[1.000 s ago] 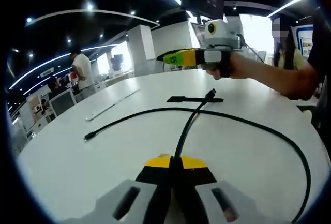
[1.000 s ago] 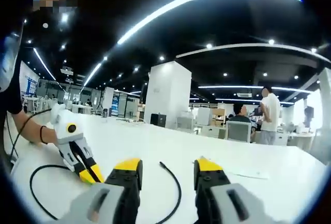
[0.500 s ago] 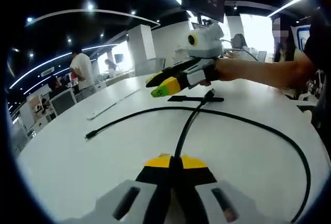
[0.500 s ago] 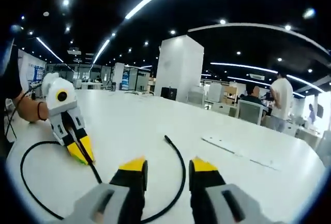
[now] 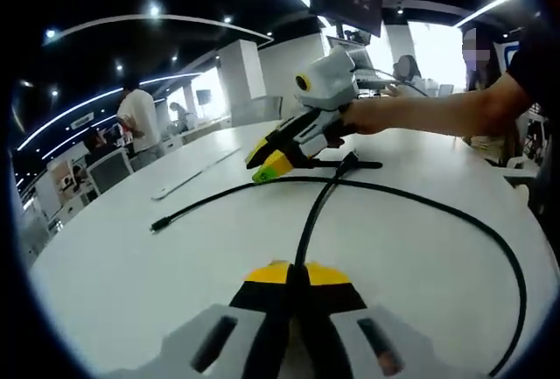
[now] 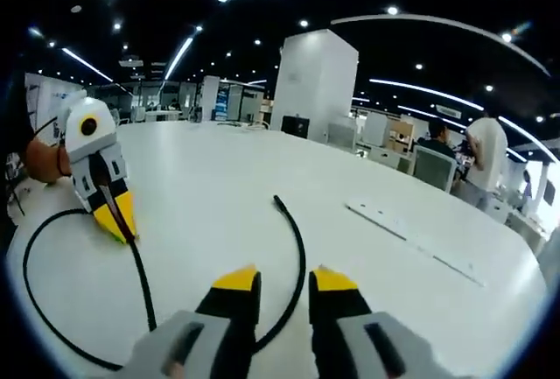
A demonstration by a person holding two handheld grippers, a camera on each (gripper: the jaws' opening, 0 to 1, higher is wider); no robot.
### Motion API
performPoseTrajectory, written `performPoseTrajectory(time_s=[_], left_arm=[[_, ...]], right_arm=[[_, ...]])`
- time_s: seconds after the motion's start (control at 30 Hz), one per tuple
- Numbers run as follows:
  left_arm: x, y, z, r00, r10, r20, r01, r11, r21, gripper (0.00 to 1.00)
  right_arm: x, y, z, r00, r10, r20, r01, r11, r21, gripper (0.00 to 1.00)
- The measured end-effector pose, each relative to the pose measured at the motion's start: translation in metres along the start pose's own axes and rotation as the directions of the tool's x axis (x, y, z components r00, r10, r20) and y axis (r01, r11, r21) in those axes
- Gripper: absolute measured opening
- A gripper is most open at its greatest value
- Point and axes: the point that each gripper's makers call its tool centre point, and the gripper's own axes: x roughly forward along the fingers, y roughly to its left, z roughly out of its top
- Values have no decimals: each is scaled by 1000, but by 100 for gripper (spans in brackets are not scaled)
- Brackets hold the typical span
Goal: Find the charging cable on the desk, coil it up and secure with Velcro.
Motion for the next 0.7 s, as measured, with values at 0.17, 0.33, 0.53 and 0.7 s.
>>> performPoseTrajectory(time_s=[0.17,0.33,0.53,0.7], left_arm=[[-2,1,-1,1000,6,-2,-6,1000,5,5],[-5,1,-3,1000,9,-5,-9,1000,9,5],[-7,2,-4,1000,16,-5,-16,1000,9,5],[-7,3,-4,1000,19,-5,-19,1000,9,5]], right_arm=[[6,-3,-3,1000,3,-25,-3,1000,-4,20],[9,-6,-7,999,7,-54,-8,1000,-18,18],[10,-5,-11,997,10,-80,-12,1000,-26,13],[10,-6,-14,996,17,-93,-18,1000,-16,11]])
